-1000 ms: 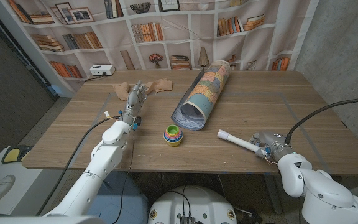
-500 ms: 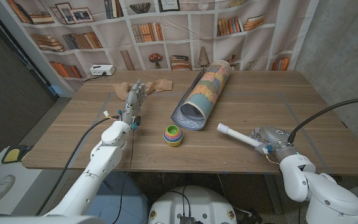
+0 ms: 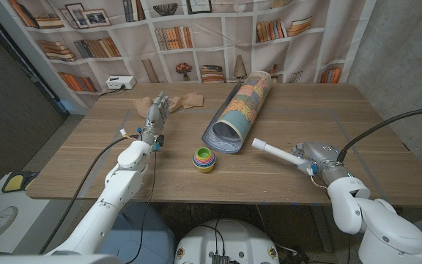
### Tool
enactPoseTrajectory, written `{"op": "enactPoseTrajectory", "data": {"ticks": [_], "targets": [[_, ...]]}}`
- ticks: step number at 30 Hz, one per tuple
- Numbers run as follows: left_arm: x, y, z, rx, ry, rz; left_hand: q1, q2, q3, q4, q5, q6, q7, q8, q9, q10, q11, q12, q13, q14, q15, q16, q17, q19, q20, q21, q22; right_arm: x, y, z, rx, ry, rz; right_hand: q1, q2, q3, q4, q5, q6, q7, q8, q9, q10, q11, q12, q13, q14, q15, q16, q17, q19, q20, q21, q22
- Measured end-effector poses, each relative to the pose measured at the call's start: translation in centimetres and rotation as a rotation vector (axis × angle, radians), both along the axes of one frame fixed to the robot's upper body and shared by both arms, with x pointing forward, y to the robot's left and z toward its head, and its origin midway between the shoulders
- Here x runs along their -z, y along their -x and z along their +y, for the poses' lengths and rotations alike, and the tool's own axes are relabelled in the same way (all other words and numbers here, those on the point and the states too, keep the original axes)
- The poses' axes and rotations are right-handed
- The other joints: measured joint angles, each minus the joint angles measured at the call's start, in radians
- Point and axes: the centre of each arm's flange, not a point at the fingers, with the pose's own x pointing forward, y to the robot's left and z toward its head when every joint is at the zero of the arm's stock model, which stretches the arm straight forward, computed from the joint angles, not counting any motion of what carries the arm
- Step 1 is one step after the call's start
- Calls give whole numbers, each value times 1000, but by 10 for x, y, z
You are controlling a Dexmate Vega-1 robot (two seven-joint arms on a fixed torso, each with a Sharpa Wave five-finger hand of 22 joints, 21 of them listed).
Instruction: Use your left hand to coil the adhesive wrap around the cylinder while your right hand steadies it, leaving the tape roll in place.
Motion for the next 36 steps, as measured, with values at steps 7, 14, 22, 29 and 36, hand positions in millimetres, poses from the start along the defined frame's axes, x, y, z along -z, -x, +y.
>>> {"op": "enactPoseTrajectory", "data": {"ticks": [7,14,22,29,36], "targets": [[-1,-1,1,3,-1,-1,0,0,0,0,0,0,0,0,0,0,0,0,0,0,0,0,0,0,0,0,0,-4,1,3,-4,2,-10,0,0,-3,0,-1,5,5,-6,0,1,-1,-5,0,1,-1,-10,24,-4,3,15,0],[-2,-4,3,5,-3,1,0,0,0,0,0,0,0,0,0,0,0,0,0,0,0,0,0,0,0,0,0,-10,3,6,3,9,-41,7,-7,-4,1,-5,16,5,-8,0,5,-5,-9,1,2,-2,-21,58,-7,4,26,0],[-4,-6,2,13,-1,-1,0,0,0,0,0,0,0,0,0,0,0,0,0,0,0,0,0,0,0,0,0,-14,5,12,0,13,-63,8,-8,-8,0,-2,16,5,-8,0,10,-3,-13,3,9,2,-24,69,-9,5,40,-2],[-8,-6,2,18,0,-8,0,0,0,0,0,0,0,0,0,0,0,0,0,0,0,0,0,0,0,0,0,-20,6,15,1,21,-85,9,-9,-9,2,0,16,5,-14,-1,10,-4,-15,6,9,2,-29,88,-15,3,51,-4],[-12,-7,3,17,0,-12,0,0,4,-4,0,0,0,0,0,0,0,0,0,0,0,0,0,0,0,0,0,-24,4,18,5,40,-90,10,-10,-9,2,0,16,5,-14,-1,10,-4,-16,6,11,4,-36,96,-18,4,61,-5]]}}
